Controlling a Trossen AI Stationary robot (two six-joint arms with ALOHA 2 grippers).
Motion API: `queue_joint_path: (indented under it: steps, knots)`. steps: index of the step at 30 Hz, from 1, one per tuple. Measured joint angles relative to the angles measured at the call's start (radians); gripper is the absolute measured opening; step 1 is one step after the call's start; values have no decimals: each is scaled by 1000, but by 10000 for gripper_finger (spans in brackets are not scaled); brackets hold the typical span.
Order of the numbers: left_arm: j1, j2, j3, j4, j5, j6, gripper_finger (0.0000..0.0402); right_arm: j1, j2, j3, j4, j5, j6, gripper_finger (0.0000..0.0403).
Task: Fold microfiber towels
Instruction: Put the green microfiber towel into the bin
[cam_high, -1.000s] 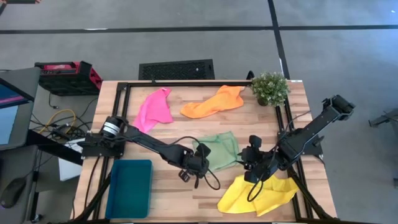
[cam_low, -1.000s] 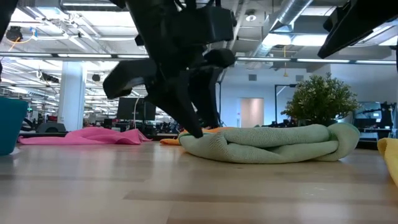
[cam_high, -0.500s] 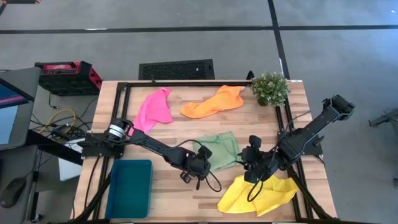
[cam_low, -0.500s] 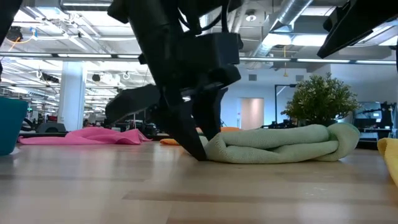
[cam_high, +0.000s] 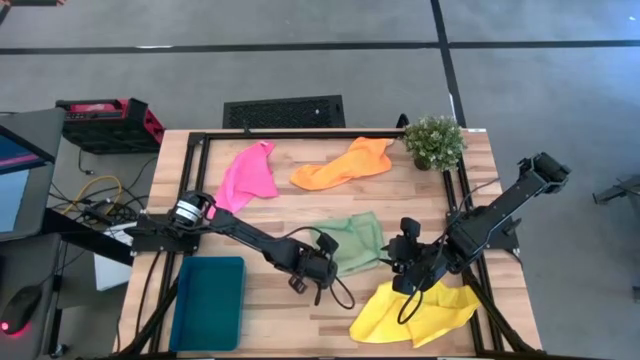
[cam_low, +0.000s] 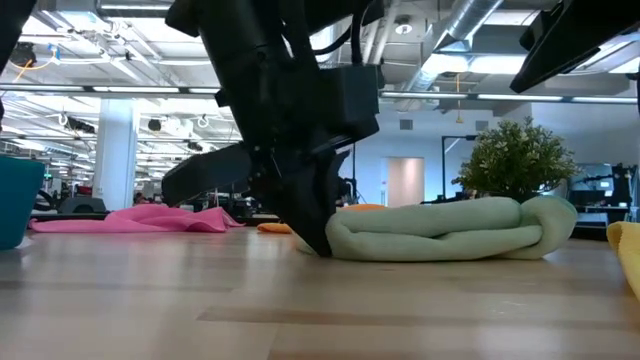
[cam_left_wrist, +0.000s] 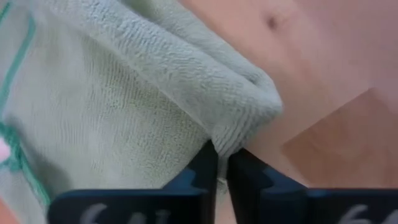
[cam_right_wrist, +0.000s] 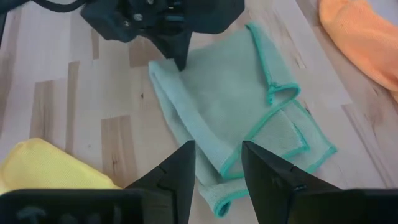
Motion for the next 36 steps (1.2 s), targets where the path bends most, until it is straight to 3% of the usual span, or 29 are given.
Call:
queue_joint_path:
  steps: [17,26,36]
  knots:
    - [3,-187,-4,-404,76,-299,2,0,0,0,0,0,1,155]
    - [2,-322,-3,-704,113,-549,1,0,0,0,1,5,-4,155]
    - [-42,-492,-2,-905,131,-842,0,0,0,0,1,6,-8,155]
